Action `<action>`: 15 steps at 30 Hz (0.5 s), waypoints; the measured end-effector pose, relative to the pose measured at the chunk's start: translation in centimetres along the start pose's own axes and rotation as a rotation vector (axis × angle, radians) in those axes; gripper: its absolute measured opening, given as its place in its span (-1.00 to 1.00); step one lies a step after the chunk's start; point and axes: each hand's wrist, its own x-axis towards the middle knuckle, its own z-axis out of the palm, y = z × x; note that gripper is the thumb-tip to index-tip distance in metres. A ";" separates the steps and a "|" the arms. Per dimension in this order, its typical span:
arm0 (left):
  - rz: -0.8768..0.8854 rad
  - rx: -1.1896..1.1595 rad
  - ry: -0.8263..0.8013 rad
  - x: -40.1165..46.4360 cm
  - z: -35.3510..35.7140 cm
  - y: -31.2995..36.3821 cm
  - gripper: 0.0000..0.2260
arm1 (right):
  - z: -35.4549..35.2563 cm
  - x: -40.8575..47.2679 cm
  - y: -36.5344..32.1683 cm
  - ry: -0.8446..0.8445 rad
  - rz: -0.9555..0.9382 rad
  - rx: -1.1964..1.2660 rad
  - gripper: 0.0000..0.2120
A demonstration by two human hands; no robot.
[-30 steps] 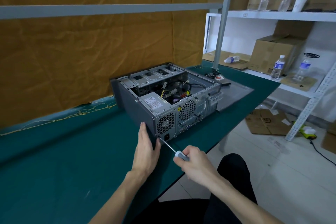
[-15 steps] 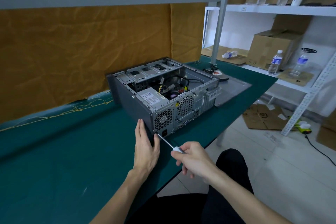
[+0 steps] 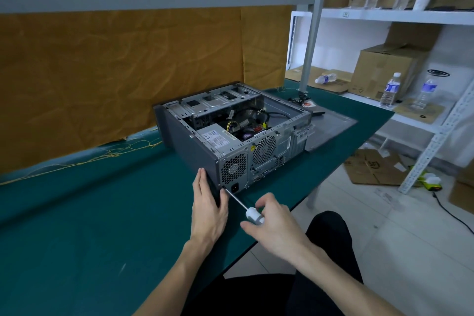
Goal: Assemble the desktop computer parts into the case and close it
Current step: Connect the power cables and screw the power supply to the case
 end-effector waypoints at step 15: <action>0.014 -0.005 0.011 0.1 -0.1 0.0 -0.36 | -0.2 0.9 -0.3 -0.177 0.179 0.545 -0.72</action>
